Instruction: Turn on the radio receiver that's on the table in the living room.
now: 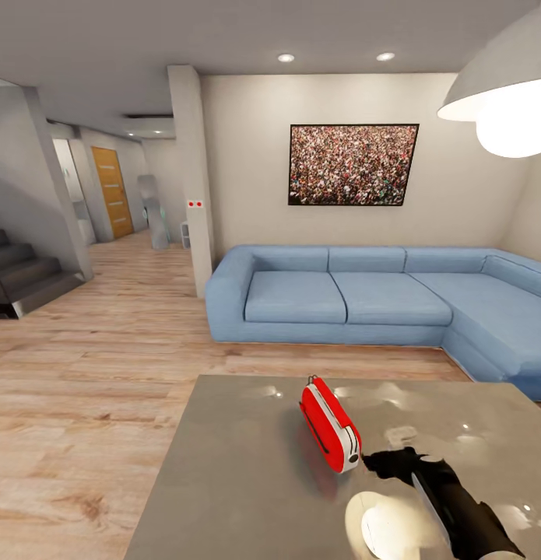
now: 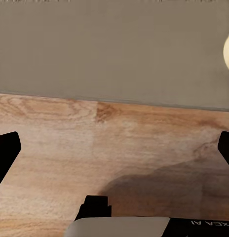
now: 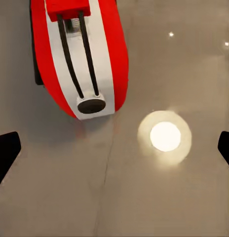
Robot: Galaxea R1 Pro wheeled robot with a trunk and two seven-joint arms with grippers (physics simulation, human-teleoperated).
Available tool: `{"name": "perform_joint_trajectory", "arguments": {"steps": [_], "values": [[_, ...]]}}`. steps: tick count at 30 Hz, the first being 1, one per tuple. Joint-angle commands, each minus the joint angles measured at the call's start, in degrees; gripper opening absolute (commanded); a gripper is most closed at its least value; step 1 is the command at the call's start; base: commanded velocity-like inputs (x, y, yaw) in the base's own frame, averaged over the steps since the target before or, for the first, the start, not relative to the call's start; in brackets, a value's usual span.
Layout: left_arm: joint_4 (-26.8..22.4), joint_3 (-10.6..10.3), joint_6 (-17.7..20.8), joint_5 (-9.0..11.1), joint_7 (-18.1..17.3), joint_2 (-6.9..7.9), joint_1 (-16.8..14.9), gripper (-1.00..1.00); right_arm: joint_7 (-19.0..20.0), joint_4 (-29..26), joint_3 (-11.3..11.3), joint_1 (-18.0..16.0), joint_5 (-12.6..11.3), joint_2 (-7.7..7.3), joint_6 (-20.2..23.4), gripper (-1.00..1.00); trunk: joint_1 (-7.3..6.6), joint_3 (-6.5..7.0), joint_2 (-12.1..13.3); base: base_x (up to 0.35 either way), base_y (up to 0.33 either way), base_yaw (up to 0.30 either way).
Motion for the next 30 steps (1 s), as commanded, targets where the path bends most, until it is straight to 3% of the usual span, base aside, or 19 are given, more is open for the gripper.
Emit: {"name": "perform_joint_trajectory", "arguments": {"steps": [1,5,8,17,22,23,30], "values": [[0.0,0.0,-0.2,0.0,0.0,0.0,0.0,1.0,0.3,-0.6,0.0,-0.3,0.0,0.0,0.5,1.0,0.0,0.0,0.0,0.0,0.0,0.0],[1.1,-0.1,-1.9,0.0,0.0,0.0,0.0,1.0,5.0,-5.5,1.1,-2.4,0.1,0.07,6.2,1.0,0.0,0.0,0.0,0.0,0.0,0.0],[1.5,-0.2,-2.3,0.0,0.0,0.0,0.0,1.0,7.2,-8.4,3.2,-4.8,0.3,0.08,10.9,1.0,0.0,0.0,0.0,0.0,0.0,0.0],[1.6,-0.2,-2.6,0.0,0.0,-0.05,0.0,1.0,8.3,-9.8,5.2,-10.7,0.4,0.11,14.7,1.0,0.0,0.0,0.0,0.0,0.0,0.0],[1.6,-0.3,-2.6,0.0,0.0,-0.08,0.0,1.0,8.2,-10.0,5.3,-15.3,0.3,0.21,21.2,1.0,0.0,0.0,0.0,0.0,0.0,0.0],[1.6,-0.3,-2.6,-0.1,0.0,-0.09,0.0,1.0,8.1,-9.6,5.4,-18.8,0.0,0.25,23.7,1.0,0.0,0.0,0.0,0.0,0.0,0.0],[1.6,-0.3,-2.6,-0.1,0.0,-0.09,0.0,1.0,8.1,-6.9,5.4,-22.2,0.1,0.13,24.9,1.0,0.0,0.0,0.0,0.0,0.0,0.0]]}}
